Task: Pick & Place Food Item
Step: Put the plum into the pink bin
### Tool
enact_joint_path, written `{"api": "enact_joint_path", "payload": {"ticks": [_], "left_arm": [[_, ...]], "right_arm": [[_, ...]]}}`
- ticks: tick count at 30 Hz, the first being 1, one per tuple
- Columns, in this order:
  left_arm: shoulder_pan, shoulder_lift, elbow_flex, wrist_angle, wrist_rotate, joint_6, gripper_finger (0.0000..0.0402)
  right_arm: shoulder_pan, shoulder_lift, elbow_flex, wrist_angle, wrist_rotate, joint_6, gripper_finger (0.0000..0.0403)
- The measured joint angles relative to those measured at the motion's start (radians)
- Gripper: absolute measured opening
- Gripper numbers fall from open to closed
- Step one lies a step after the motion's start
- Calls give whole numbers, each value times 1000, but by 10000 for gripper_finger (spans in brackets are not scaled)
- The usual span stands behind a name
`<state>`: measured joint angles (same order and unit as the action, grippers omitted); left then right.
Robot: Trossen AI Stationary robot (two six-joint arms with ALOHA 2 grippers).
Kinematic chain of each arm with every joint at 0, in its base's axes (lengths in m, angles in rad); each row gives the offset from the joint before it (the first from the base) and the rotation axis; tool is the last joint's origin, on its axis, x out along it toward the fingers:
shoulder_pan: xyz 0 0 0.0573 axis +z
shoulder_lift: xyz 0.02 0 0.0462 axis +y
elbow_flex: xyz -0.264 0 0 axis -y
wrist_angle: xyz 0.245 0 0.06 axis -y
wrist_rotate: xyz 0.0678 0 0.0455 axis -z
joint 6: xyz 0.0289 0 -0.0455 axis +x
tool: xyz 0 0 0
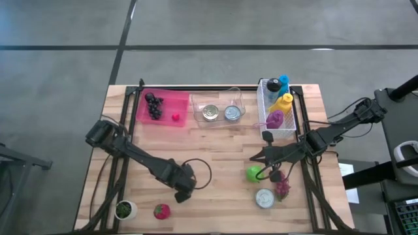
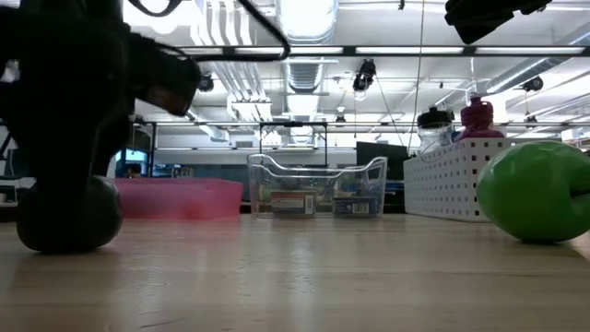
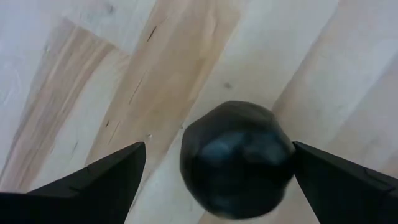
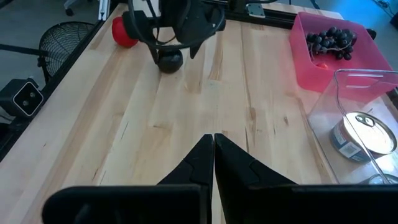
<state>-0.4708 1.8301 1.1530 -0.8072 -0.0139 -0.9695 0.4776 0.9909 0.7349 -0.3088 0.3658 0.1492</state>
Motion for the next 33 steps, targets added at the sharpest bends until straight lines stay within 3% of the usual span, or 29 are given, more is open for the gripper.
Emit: {"api": "enact_joint_path", "payload": {"ticks": [7, 17, 21, 28, 33], "left_arm": [[4, 0, -48, 74, 4, 0, 369], [15, -3, -47, 68, 5, -8, 238], [38, -40, -47, 17, -5, -50, 222], [86, -166, -47, -123, -191, -143, 246], [144, -259, -47, -198, -351, -190, 236]], "right_arm": [[0, 0, 0, 0, 0, 0, 8], [0, 0, 0, 0, 0, 0, 8], [0, 0, 0, 0, 0, 0, 8], [0, 0, 0, 0, 0, 0, 8], [0, 0, 0, 0, 0, 0, 8]]}}
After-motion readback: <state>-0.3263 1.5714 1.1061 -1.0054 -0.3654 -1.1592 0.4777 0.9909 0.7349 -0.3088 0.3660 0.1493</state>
